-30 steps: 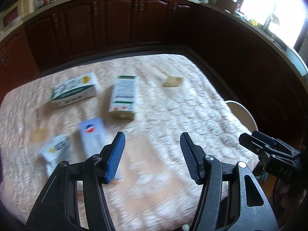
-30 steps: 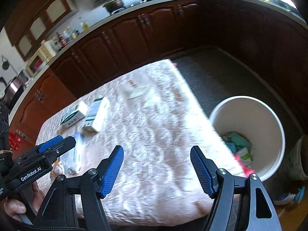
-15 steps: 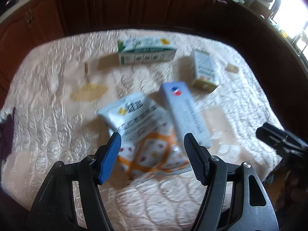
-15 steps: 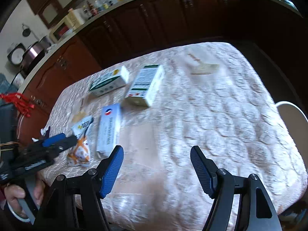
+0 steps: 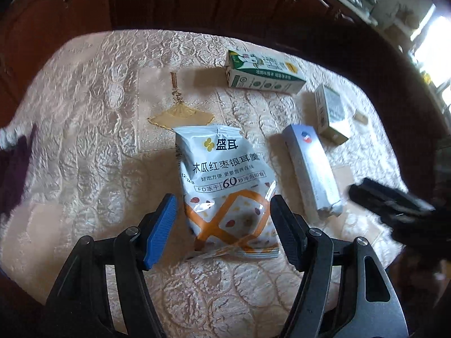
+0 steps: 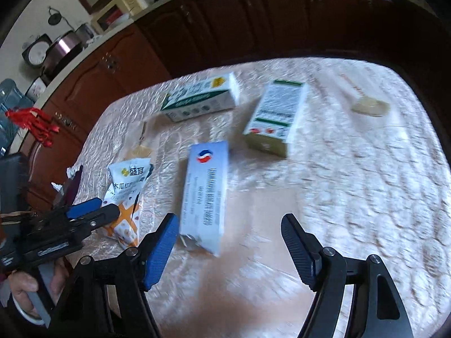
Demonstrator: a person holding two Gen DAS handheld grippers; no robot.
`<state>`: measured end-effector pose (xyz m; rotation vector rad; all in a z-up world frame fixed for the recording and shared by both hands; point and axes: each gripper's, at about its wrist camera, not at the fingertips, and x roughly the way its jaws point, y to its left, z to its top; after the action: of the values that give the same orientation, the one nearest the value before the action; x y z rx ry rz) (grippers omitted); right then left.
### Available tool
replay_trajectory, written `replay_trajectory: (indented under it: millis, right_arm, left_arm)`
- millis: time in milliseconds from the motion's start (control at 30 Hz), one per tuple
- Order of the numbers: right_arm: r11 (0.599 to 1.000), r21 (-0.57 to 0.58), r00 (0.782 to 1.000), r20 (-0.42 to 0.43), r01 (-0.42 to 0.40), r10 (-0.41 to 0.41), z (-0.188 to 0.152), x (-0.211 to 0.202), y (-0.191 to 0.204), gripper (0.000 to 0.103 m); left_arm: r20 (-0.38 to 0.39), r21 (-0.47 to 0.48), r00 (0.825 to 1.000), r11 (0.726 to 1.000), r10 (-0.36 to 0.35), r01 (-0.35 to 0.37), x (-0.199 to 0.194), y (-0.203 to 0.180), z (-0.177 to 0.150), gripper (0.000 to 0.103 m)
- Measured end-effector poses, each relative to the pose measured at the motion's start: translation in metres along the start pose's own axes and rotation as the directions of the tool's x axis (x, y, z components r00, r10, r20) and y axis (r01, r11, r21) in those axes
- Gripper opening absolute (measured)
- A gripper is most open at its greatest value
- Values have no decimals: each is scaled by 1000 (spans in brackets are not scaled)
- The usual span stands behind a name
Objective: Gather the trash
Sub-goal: 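Grasp the white snack bag with the left gripper while the right grasps the white medicine box, then carry the snack bag and medicine box over the white bin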
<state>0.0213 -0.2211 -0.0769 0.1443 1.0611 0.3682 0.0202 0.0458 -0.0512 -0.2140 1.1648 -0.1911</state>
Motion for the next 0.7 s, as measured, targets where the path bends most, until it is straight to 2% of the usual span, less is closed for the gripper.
replay_trajectory:
  millis: [100,233,267,300,400,500,567,633,700]
  right_arm:
    - [1000,-30,999,-44,1,-2,9,27,15,73]
    - [998,-56,997,-70,9,-13,16,54,22,73]
    - [998,-62,996,-86,18,-24,17,61,22,70]
    - [998,-62,995,-102,16,-23,18,66,22,61]
    - [997,-72,996,-89,-4,-2,20,64,23,44]
    - [995,-93,996,-76,38,-45,14,53,13,44]
    - [997,-69,997,-68,21,-25,8,42,3,44]
    - [999,-49,999,-43,5,-7,2,25,-8,44]
    - [999,-35,1000,-21,5,-6,-2,11,-15,44]
  left_arm:
    - [-16,-35,999,999,-29,29,9,5,4,74]
    - [-52,-16,998,999,-30,29,21,2,3,74]
    - [-58,-10,998,1000,-29,29,23,1,3,74]
    - [-61,-6,998,1000,-27,27,25,0,3,74]
    - [-95,2,995,1000,6,-5,33,-5,4,74]
    - [-130,27,990,998,54,-51,43,-11,5,74]
    - [-133,44,989,997,62,-56,47,-16,5,72]
    - [-120,54,991,998,50,-44,47,-18,6,44]
    - [-113,50,993,998,43,-37,45,-20,6,43]
